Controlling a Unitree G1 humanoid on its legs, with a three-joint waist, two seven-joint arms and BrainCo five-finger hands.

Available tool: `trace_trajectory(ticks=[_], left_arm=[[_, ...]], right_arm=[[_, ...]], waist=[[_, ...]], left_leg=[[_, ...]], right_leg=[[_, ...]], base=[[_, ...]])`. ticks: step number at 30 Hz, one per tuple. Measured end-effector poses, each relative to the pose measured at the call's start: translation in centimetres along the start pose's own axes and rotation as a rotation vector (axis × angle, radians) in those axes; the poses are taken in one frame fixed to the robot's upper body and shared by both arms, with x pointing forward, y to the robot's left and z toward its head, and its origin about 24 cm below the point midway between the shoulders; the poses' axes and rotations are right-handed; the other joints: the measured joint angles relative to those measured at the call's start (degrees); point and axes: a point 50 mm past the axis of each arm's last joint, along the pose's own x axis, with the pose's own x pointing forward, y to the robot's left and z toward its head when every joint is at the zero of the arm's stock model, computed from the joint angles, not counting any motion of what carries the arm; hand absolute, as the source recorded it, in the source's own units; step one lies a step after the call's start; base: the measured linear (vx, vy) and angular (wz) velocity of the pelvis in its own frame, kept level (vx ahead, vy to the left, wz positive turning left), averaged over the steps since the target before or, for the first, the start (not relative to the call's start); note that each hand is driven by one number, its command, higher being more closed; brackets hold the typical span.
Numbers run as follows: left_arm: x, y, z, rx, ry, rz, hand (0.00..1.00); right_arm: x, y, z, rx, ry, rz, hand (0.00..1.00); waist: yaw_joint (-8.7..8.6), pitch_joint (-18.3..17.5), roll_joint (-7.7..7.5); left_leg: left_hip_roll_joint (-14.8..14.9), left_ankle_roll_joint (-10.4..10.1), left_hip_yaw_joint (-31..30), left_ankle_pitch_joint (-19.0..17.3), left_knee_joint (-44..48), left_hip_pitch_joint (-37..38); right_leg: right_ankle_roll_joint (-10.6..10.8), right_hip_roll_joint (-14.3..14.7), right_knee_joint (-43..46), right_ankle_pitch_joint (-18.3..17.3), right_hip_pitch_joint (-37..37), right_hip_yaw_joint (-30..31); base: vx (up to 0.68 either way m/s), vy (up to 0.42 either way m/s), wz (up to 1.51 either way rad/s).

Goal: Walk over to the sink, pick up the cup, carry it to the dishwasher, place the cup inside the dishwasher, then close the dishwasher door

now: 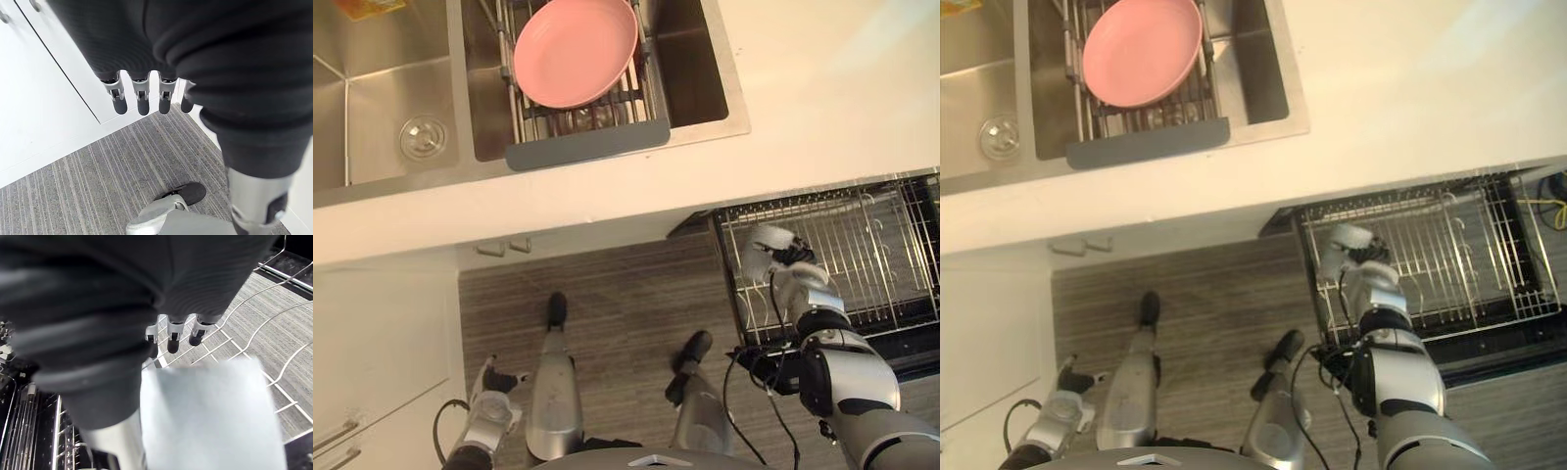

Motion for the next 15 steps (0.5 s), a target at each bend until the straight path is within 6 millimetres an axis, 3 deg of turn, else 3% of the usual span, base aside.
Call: trace_trajectory(ticks=[15], left_arm=[[-0.2,-0.4,0.3,0.033,-0.041,-0.009,0.00]], right_arm=[[-0.5,0.8,2.2,-0.018,-0.193,-0.004,0.00]], waist=[[-1.07,0.6,1.24]], left_leg=[[-0.5,0.2,-0.3,0.5,0.0,0.6]], right_leg=[[-0.2,-0.2,-0.8,0.5,1.1,0.1]], base=[[0.00,0.000,0.00]])
